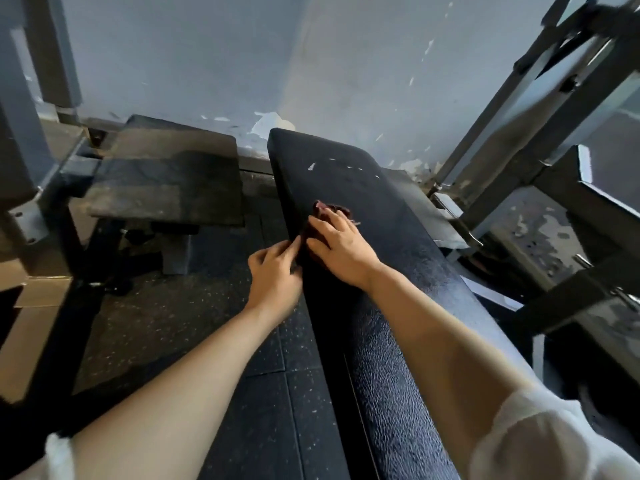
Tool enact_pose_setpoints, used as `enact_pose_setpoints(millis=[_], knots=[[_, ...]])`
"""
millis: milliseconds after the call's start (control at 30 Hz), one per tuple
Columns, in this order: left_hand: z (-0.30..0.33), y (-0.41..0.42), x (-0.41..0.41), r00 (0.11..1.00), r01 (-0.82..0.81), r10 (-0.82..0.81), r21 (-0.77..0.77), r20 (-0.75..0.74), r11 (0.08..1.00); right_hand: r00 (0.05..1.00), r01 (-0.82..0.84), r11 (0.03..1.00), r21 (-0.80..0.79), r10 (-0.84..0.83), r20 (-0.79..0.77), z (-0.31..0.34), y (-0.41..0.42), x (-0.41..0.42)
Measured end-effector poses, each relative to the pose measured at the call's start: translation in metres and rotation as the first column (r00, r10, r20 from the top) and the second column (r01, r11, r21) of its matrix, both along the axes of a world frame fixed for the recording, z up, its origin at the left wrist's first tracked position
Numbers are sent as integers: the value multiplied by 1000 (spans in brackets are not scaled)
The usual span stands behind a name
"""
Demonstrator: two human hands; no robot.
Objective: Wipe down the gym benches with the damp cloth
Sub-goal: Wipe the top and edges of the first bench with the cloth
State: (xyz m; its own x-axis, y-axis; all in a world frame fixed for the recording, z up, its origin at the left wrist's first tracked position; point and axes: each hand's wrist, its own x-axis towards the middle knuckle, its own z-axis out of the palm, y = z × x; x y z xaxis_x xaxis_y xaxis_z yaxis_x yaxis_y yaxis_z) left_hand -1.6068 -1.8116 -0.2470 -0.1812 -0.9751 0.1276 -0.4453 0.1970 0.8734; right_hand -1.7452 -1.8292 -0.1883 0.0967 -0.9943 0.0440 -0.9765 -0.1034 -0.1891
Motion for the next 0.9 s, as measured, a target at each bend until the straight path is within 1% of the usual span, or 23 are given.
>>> enact_pose_setpoints(millis=[67, 133, 200, 267, 333, 400, 467, 500, 567, 633, 700, 767, 833, 900], knots=[[1, 9, 1, 1000, -24, 24, 16, -9, 1000, 995, -101, 995, -4, 101, 0, -2, 19, 13], [3, 19, 2, 1000, -13, 13, 17, -6, 1000, 992, -125, 992, 12, 125, 10, 0, 33, 3], [6, 27, 3, 1000, 12, -11, 37, -21, 999, 999, -42, 999, 9, 41, 23, 4, 46, -19], [10, 33, 4, 998, 41, -37, 68, -55, 997, 994, 101, 995, -13, -100, 32, 5, 62, -34], [13, 40, 4, 996, 64, -59, 71, -64, 995, 985, 172, 985, -27, -172, 28, 2, 79, -30], [14, 44, 5, 997, 65, -63, 62, -41, 996, 991, 133, 990, -45, -133, 17, -3, 90, -11], [12, 45, 8, 998, 55, -55, 35, -9, 998, 1000, 19, 997, -70, -19, 0, -8, 94, 10], [11, 45, 9, 999, 53, -53, 36, -13, 998, 1000, -27, 997, -71, 27, -3, -8, 93, 16], [10, 42, 14, 998, 59, -58, 50, -26, 997, 998, -64, 997, -46, 65, 20, -5, 85, 17], [10, 36, 18, 995, 95, -92, 65, -50, 993, 998, -30, 999, -20, 31, 49, 0, 72, 5], [12, 32, 23, 984, 170, -163, 98, -77, 981, 996, 73, 997, -18, -72, 51, 4, 61, -5], [14, 24, 27, 976, 213, -206, 121, -70, 969, 986, 163, 987, -14, -162, 44, 3, 51, -1], [13, 13, 27, 981, 192, -189, 120, -41, 974, 991, 135, 991, -10, -134, 17, -1, 42, 12], [10, -1, 27, 983, 177, -172, 85, -61, 981, 999, 33, 999, -16, -33, -16, -4, 30, 21]])
